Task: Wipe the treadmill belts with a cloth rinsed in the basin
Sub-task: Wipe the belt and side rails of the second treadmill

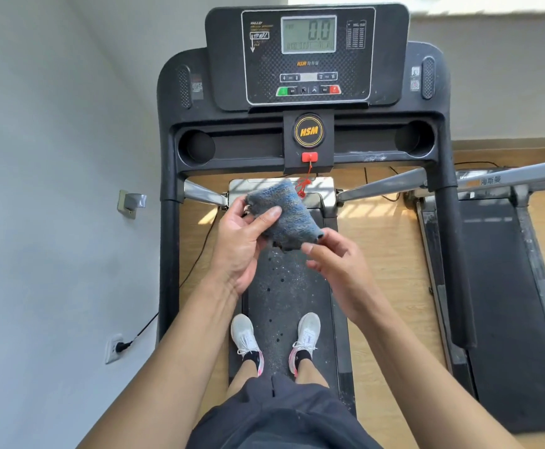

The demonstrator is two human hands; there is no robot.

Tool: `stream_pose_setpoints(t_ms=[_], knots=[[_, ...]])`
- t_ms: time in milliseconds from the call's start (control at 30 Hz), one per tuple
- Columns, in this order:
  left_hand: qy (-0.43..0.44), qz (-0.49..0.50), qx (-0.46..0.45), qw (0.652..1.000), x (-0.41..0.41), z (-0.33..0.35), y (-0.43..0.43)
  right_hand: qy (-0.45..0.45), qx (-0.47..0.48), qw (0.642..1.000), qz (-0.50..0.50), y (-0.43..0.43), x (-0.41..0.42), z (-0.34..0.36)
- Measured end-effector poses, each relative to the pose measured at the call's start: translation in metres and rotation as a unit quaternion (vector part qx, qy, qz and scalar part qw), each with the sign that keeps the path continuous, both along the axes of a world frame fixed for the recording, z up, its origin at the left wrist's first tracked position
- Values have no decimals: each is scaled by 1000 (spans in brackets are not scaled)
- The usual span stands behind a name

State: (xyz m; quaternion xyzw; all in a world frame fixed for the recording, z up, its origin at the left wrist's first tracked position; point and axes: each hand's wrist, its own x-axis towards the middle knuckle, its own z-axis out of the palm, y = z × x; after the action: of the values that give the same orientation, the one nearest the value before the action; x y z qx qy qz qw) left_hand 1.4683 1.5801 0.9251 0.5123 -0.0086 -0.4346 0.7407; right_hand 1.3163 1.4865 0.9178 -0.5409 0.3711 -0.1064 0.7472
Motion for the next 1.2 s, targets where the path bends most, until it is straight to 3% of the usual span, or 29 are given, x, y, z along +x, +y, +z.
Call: stream_pose_setpoints(t_ms=[100, 167, 267, 400, 600, 700, 1000, 1200], knots=[[-32, -48, 20, 998, 1, -1, 8, -97, 120, 985, -76, -3, 7, 4], [-68, -64, 38, 995, -2, -4, 12, -85, 131, 984, -81, -7, 13, 7], [-114, -79, 56, 989, -5, -10, 14, -14, 28, 998, -54, -10, 19, 0], [-41, -88, 58, 994, -2, -20, 15, 43, -119, 991, -34, -18, 23, -16], [-144, -43, 170, 974, 10, -91, 17, 87, 21, 995, 36, -20, 36, -80], [-151, -45, 201, 967, 15, -161, 20, 133, 63, 987, 59, -15, 49, -143], [-26, 37, 207, 977, 23, -451, 7, 153, -181, 951, 197, -56, 92, -398], [10, -37, 249, 968, 30, -642, -2, 199, -238, 925, 218, -75, 94, -594]])
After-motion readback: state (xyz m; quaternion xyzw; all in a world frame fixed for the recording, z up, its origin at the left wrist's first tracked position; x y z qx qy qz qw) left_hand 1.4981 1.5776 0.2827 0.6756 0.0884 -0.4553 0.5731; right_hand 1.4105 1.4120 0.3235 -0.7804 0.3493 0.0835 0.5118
